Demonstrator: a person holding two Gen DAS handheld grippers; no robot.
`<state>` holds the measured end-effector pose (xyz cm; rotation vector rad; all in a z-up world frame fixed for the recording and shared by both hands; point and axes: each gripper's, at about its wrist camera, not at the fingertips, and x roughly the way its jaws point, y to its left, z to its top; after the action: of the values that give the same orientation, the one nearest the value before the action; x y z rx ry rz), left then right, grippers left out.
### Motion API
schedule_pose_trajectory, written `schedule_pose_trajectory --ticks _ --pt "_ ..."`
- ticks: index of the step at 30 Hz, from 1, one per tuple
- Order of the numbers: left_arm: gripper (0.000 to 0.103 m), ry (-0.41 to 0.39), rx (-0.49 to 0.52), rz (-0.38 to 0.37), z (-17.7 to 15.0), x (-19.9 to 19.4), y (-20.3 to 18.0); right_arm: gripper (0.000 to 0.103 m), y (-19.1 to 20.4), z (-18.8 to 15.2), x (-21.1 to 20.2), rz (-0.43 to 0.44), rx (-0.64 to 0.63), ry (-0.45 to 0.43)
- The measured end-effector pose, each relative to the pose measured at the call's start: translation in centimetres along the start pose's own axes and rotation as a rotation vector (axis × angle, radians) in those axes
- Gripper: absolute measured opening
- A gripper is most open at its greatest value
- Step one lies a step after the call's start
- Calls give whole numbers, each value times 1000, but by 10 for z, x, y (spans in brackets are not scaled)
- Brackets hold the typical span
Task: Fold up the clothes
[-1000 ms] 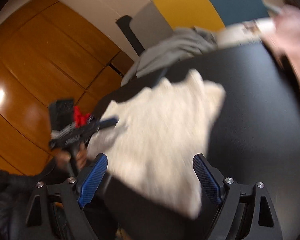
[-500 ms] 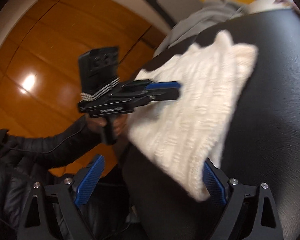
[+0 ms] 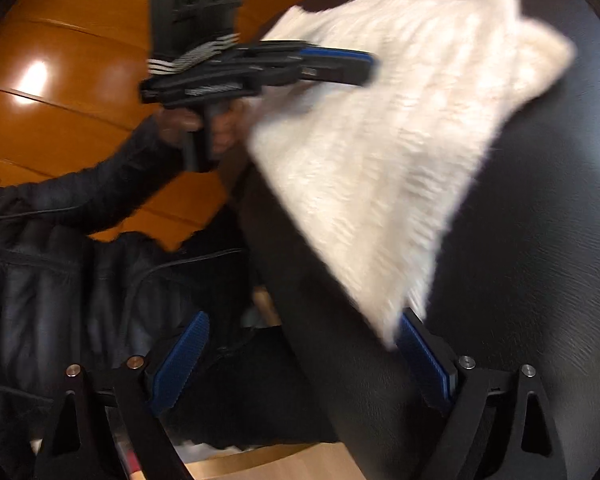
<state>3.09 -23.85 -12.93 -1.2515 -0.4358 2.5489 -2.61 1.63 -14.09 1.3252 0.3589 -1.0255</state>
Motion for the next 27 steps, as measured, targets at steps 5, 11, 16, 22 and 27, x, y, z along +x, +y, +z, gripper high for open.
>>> schedule_pose_trajectory --ticks 5,11,16,22,27 --pt "21 -86 -62 44 3 -24 15 94 25 20 -42 -137 -20 -293" --pt "22 -100 -103 219 -14 -28 43 103 38 85 -5 -348 -88 -427" --pt "21 -120 -237 257 -38 -17 87 103 5 109 33 -492 13 -411" --pt "21 -187 -280 225 -48 -34 82 103 -1 103 49 -626 19 -471" --pt "26 -319 -406 210 -92 -117 107 103 -1 100 47 -640 14 -489"
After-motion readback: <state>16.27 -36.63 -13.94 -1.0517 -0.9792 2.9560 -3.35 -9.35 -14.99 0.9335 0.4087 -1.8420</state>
